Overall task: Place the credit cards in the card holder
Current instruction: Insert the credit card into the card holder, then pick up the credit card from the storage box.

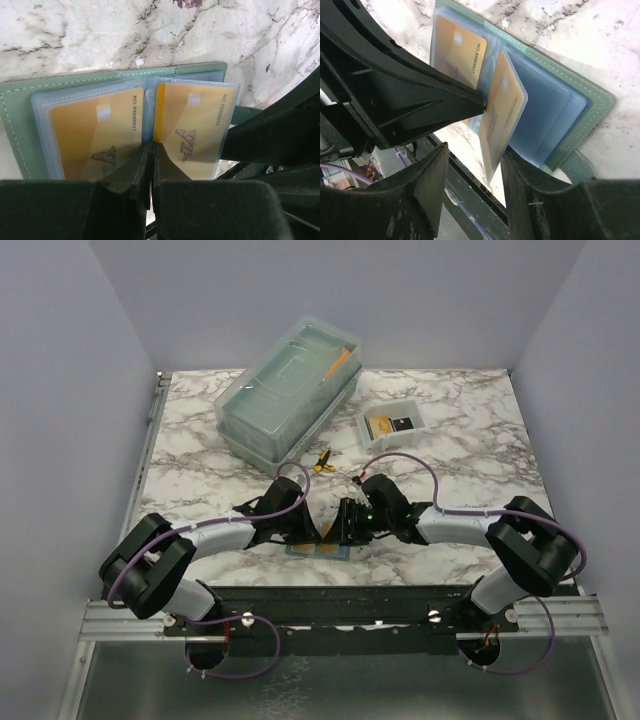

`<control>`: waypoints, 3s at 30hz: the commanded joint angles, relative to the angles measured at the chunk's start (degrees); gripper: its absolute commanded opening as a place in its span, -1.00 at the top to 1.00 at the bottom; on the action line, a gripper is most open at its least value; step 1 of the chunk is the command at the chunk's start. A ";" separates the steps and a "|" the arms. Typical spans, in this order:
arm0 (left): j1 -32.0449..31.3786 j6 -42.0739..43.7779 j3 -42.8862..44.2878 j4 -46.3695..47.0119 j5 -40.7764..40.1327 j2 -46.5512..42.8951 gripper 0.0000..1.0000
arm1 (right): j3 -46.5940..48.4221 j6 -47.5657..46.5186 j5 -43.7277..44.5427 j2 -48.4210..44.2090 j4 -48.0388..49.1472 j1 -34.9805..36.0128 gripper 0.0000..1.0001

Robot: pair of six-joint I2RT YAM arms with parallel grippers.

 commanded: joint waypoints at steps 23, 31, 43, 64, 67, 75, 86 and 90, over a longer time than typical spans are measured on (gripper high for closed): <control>1.43 -0.78 9.70 -36.67 -32.91 -44.98 0.15 | 15.93 -4.52 -10.46 11.22 4.97 2.48 -0.23; 1.41 1.84 10.88 -36.06 -31.22 -40.58 -0.18 | 11.58 -8.78 -5.47 8.63 -6.39 2.64 -0.16; 1.37 6.24 11.36 -30.30 -25.53 -34.70 -0.26 | 7.25 -10.62 11.89 4.69 -15.46 -0.55 -0.21; 1.40 24.66 20.79 -26.26 -15.10 -24.67 -0.33 | 50.66 -33.19 12.30 10.88 -38.39 -27.30 -0.84; 1.40 26.19 20.50 -26.41 -15.42 -25.11 -0.34 | 58.36 -34.21 11.39 17.04 -40.57 -29.62 -0.86; 1.44 26.25 17.52 -25.97 -16.00 -26.36 -0.35 | 74.00 -36.94 10.65 33.04 -47.53 -30.41 -0.39; 2.38 26.56 17.67 -25.13 -12.73 -24.23 -0.35 | 74.08 -37.76 8.83 37.05 -45.33 -30.31 0.00; 3.51 26.41 17.58 -24.80 -11.86 -24.02 -0.35 | 73.38 -38.31 8.83 37.77 -44.70 -30.31 0.03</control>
